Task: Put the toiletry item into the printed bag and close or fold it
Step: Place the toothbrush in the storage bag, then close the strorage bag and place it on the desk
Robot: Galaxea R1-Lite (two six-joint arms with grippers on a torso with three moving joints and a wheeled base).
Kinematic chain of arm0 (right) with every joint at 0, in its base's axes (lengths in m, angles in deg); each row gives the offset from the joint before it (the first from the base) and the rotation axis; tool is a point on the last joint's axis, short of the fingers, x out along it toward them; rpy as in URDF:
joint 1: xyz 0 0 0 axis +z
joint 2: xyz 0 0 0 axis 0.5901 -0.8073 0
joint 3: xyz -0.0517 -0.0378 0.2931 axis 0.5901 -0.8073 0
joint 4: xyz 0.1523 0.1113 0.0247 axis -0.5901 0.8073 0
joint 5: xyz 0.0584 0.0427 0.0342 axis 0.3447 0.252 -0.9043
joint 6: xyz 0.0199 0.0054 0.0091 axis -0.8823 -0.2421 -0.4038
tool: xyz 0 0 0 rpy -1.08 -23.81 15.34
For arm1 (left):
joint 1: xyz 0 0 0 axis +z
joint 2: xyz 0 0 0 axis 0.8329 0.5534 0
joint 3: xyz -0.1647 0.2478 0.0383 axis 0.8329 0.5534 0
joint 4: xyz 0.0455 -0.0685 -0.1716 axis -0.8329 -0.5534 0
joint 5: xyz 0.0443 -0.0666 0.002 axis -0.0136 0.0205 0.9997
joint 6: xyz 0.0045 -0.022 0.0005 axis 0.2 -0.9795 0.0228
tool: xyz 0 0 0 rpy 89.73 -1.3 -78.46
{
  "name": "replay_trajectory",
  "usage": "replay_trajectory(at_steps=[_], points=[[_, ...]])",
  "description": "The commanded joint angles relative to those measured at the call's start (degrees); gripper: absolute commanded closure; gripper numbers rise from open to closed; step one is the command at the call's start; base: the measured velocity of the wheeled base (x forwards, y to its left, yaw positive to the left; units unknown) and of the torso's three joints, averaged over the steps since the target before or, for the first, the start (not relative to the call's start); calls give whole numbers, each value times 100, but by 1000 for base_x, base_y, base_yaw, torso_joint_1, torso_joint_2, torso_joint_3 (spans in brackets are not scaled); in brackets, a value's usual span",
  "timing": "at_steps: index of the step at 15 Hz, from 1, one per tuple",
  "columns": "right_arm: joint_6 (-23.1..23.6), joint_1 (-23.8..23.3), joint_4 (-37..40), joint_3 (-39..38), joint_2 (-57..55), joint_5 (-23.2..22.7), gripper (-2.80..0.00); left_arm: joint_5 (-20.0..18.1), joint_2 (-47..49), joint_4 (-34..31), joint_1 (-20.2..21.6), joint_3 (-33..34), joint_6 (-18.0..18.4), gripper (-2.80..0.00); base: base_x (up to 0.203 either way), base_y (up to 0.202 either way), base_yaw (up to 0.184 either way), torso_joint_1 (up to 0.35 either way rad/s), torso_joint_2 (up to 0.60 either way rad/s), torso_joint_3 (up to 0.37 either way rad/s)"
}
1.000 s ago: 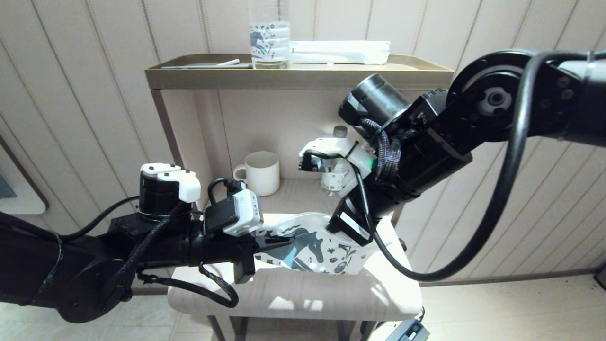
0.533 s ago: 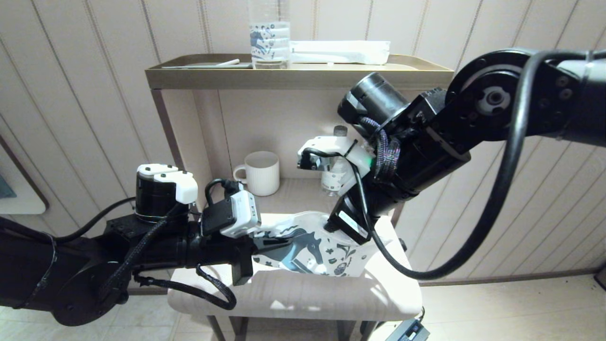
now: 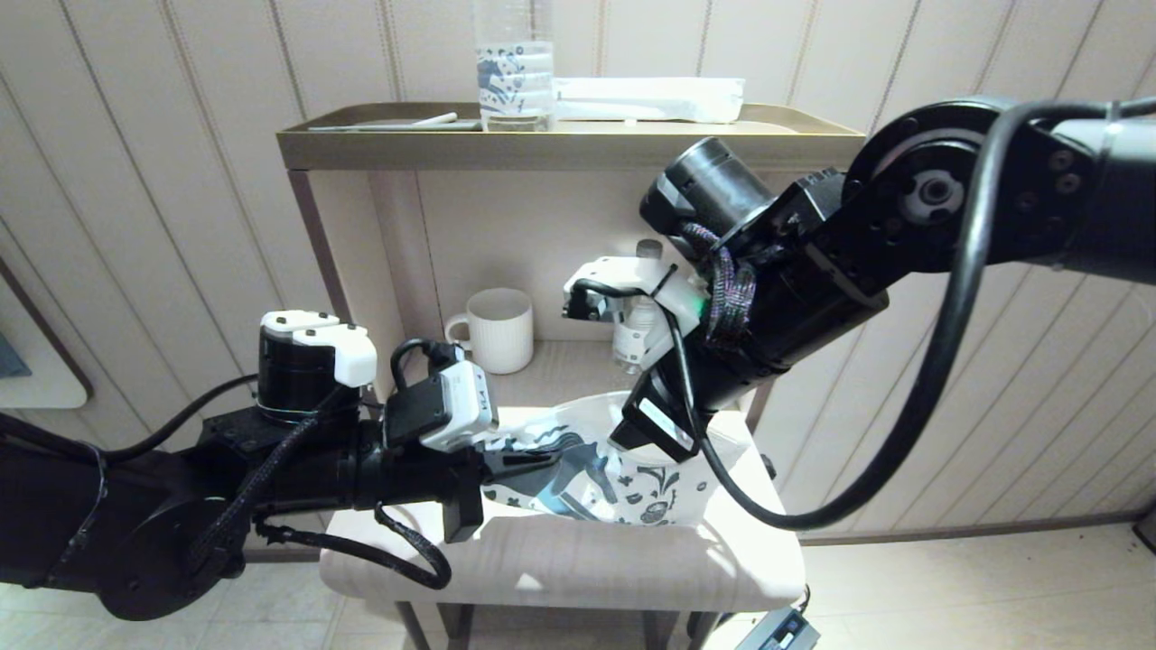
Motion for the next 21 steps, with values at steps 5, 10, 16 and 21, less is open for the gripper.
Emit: replay_trajectory(at_steps=[5, 10, 16, 21], points=[[24, 53, 51, -21, 209, -63, -280, -31, 15, 26, 0, 8, 2, 0, 0, 0, 0, 0, 0, 0], [-15, 106, 12, -77, 792, -285, -280, -36, 253, 27, 5, -175, -56, 0, 0, 0, 0, 0, 0, 0], [-129, -54, -236, -227, 792, -548, -280, -1, 127, 43, 2, -378, -1298, 0, 0, 0, 0, 0, 0, 0], [-149, -42, -681, -218, 661, -538, 0, -57, 102, 34, 0, -471, -1449, 0, 0, 0, 0, 0, 0, 0]])
